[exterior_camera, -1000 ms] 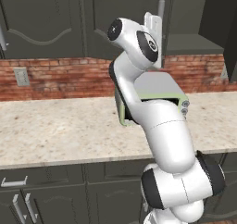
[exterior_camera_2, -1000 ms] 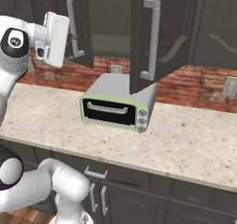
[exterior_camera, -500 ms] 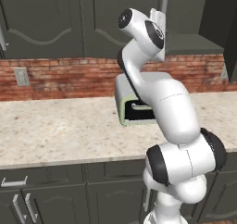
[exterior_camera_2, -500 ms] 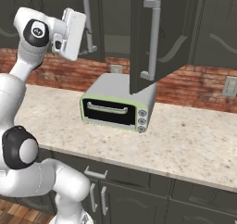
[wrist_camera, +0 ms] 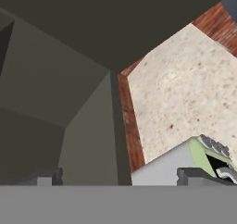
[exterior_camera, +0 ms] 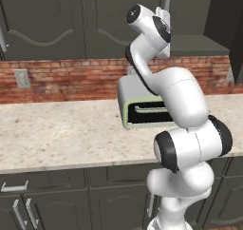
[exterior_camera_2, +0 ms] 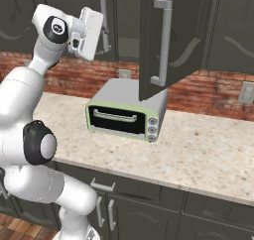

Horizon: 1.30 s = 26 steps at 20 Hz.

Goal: Close all open cabinet doors.

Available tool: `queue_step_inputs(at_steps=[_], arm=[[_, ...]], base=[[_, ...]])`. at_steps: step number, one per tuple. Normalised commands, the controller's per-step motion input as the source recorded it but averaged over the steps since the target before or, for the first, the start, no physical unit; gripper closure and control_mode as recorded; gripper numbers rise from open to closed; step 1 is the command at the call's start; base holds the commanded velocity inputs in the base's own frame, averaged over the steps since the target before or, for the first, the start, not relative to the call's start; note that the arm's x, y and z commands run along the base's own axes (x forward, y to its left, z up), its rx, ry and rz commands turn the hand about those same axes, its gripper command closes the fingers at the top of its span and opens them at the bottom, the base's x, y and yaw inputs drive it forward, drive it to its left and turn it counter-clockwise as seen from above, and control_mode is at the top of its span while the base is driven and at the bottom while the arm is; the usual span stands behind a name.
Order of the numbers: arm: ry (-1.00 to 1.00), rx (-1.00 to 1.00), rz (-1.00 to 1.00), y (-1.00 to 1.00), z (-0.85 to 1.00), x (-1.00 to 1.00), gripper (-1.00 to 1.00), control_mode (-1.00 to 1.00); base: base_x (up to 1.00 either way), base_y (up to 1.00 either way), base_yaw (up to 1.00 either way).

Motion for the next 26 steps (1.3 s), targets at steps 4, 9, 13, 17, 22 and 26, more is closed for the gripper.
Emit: queue_step_inputs(at_steps=[4,9,13,17,22,26], arm=[[0.0,0.02,0.0,-0.25,-0.18,0.53,-1.0,-1.0],[0.0,0.02,0.0,-0.22,-0.17,0.42,-1.0,-1.0],[0.0,0.0,-0.01,-0.16,-0.17,0.43,-1.0,-1.0],[0.0,0.02,-0.02,-0.2,-0.14,0.21,-1.0,-1.0],[0.0,0.01,-0.12,-0.35,-0.01,0.0,-1.0,-1.0],[0.0,0.03,-0.18,-0.45,0.0,-0.09,-1.0,-1.0]], base=[[0.0,0.0,0.0],[0.0,0.0,0.0],[0.0,0.0,0.0],[0.0,0.0,0.0],[0.0,0.0,0.0],[0.0,0.0,0.0]])
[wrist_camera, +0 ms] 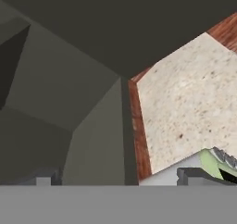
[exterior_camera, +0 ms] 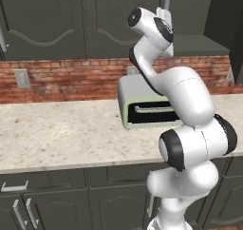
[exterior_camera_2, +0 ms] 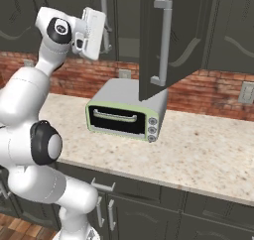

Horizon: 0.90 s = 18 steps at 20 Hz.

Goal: Close all open cabinet doors.

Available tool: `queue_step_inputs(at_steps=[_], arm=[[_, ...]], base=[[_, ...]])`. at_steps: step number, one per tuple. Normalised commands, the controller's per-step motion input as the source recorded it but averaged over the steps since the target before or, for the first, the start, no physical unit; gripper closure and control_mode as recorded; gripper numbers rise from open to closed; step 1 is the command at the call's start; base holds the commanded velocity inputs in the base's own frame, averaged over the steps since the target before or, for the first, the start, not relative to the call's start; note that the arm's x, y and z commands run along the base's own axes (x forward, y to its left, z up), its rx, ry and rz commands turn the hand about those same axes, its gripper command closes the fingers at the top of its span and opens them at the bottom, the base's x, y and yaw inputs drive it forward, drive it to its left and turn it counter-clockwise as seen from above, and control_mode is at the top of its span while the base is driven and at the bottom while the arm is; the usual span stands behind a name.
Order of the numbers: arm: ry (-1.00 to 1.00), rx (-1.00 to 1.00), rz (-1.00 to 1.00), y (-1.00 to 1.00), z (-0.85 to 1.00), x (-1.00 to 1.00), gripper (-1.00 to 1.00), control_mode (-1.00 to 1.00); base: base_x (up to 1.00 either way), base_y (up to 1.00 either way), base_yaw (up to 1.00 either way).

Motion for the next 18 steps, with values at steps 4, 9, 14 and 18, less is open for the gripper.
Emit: queue_step_inputs(at_steps=[4,9,14,18], arm=[[0.0,0.1,-0.15,-0.5,0.0,-0.28,-1.0,-1.0],[0.0,0.2,-0.14,-0.45,0.0,-0.45,-1.0,-1.0],[-0.01,0.2,-0.1,-0.43,0.0,-0.55,-1.0,-1.0],[-0.04,0.17,-0.02,-0.14,-0.02,-0.62,-1.0,-1.0]], base=[[0.0,0.0,0.0],[0.0,0.0,0.0],[0.0,0.0,0.0],[0.0,0.0,0.0]])
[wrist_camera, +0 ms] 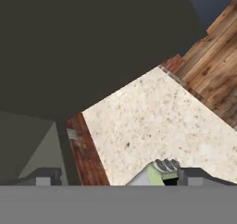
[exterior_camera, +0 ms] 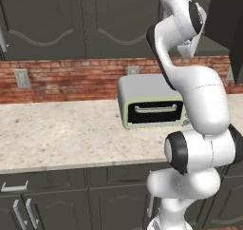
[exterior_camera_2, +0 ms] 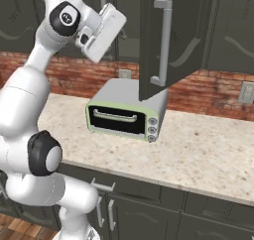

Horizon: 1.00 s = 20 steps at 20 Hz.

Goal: Close all open cabinet doors.

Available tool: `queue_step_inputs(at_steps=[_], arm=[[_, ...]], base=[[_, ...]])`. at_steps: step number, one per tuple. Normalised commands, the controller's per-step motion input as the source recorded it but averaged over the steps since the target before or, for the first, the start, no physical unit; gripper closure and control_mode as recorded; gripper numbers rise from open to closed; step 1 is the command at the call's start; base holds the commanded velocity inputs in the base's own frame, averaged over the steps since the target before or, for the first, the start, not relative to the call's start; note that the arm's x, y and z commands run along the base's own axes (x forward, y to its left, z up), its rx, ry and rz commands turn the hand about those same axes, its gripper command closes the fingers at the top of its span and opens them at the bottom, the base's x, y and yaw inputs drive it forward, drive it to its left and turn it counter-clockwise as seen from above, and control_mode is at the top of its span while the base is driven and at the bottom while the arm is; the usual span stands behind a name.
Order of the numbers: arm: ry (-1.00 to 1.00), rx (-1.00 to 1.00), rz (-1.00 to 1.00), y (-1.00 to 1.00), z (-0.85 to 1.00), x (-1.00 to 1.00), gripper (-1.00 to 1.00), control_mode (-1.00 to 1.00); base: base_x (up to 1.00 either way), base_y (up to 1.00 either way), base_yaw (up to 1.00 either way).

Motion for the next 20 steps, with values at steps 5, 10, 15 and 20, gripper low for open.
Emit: queue_step_inputs(at_steps=[5,10,15,20], arm=[[-0.03,0.1,0.0,-0.04,-0.09,-0.48,-1.0,-1.0],[-0.04,0.04,0.0,-0.01,-0.09,-0.4,-1.0,-1.0],[-0.03,0.02,0.0,0.0,-0.07,-0.39,-1.0,-1.0],[-0.03,0.0,0.0,0.0,-0.03,-0.39,-1.0,-1.0]], base=[[0.0,0.0,0.0],[0.0,0.0,0.0],[0.0,0.0,0.0],[0.0,0.0,0.0]])
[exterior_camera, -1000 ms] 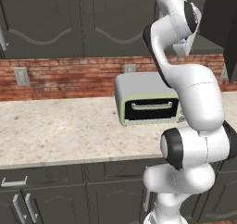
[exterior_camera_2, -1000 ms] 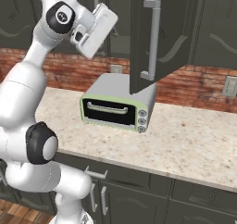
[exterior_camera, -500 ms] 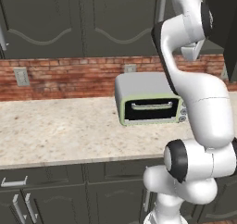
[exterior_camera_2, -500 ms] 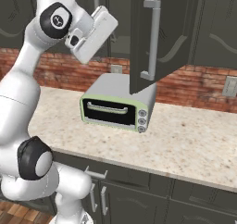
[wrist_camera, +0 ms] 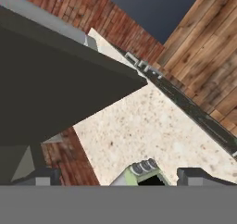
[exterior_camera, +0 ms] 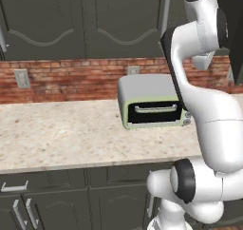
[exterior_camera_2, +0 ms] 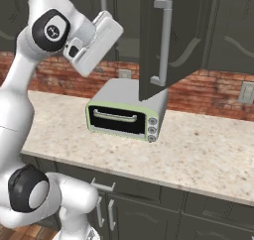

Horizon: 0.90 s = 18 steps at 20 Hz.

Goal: Close all open cabinet doors.

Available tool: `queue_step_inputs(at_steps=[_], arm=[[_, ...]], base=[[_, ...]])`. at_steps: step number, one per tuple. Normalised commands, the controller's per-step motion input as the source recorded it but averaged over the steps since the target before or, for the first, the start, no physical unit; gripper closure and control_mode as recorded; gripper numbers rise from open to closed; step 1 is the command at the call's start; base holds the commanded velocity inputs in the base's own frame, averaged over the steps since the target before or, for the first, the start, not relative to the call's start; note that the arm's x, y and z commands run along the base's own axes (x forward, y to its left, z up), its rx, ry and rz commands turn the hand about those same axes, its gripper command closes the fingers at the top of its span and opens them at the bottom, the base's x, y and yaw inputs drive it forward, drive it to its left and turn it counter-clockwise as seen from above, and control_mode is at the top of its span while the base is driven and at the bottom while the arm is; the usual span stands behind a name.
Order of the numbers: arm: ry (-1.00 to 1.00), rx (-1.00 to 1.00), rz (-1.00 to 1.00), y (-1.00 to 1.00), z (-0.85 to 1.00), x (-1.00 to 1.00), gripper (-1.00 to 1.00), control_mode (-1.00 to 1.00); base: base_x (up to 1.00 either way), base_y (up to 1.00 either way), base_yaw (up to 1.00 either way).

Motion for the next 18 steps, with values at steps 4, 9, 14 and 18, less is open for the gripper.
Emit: queue_step_inputs(at_steps=[4,9,14,18], arm=[[-0.04,0.0,0.0,-0.02,-0.02,-0.41,-1.0,-1.0],[-0.07,0.0,-0.04,-0.02,-0.09,-0.56,-1.0,-1.0],[-0.05,0.0,0.0,-0.11,-0.11,-0.64,-1.0,-1.0],[-0.12,0.0,0.0,-0.08,-0.08,-0.68,-1.0,-1.0]], base=[[0.0,0.0,0.0],[0.0,0.0,0.0],[0.0,0.0,0.0],[0.0,0.0,0.0]])
